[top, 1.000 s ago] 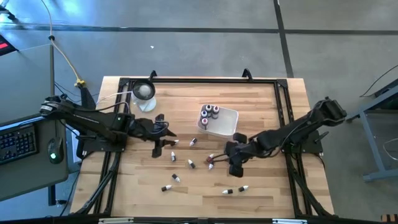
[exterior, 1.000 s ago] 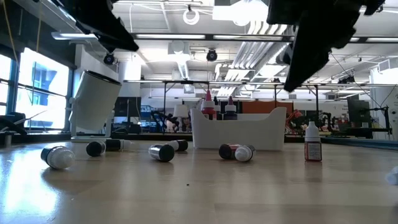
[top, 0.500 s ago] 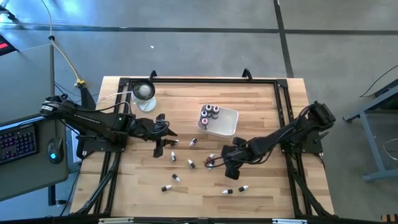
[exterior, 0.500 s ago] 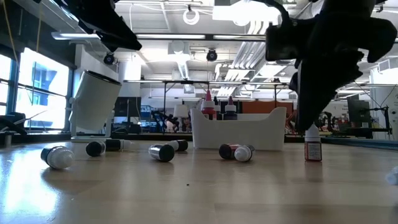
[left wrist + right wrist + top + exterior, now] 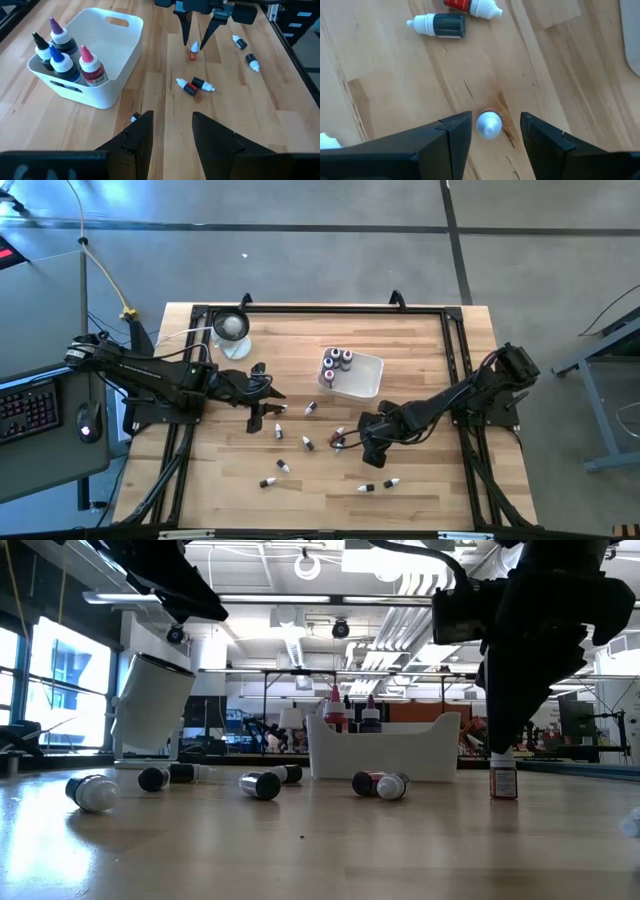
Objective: Pick & Place food coloring
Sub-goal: Put the brown small food coloring bottle into the white bin, then put the white small food coloring bottle into the white bin, then put the red small food coloring bottle into the white bin
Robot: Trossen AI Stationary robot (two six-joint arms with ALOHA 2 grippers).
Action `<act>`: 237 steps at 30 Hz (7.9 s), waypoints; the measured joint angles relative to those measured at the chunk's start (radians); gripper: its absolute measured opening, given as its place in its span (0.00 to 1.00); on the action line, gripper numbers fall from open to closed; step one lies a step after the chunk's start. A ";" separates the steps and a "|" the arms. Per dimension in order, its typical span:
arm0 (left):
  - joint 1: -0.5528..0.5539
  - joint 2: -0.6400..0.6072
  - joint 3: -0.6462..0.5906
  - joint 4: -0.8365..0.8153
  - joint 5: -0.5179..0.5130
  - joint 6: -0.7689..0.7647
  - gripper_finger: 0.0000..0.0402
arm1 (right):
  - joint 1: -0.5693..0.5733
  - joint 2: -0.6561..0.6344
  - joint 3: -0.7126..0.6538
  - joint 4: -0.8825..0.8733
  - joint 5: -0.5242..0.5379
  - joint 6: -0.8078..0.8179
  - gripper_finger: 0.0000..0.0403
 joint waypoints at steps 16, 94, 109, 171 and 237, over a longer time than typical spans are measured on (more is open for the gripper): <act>0.000 0.000 0.000 -0.001 0.000 0.001 0.33 | 0.000 0.085 0.000 0.030 -0.018 0.004 0.40; 0.000 0.000 0.002 -0.002 -0.026 0.002 0.33 | -0.267 -0.173 0.000 0.322 -0.011 -0.579 0.34; 0.000 0.000 0.001 -0.001 -0.014 0.002 0.33 | -0.069 0.126 0.000 0.509 -0.174 -0.690 0.34; 0.000 0.000 0.000 -0.002 -0.013 0.002 0.33 | -0.434 0.089 -0.001 0.448 0.253 -0.647 0.31; 0.000 0.000 0.001 0.046 -0.015 0.002 0.33 | -0.230 0.049 -0.288 1.066 -0.092 -0.691 0.11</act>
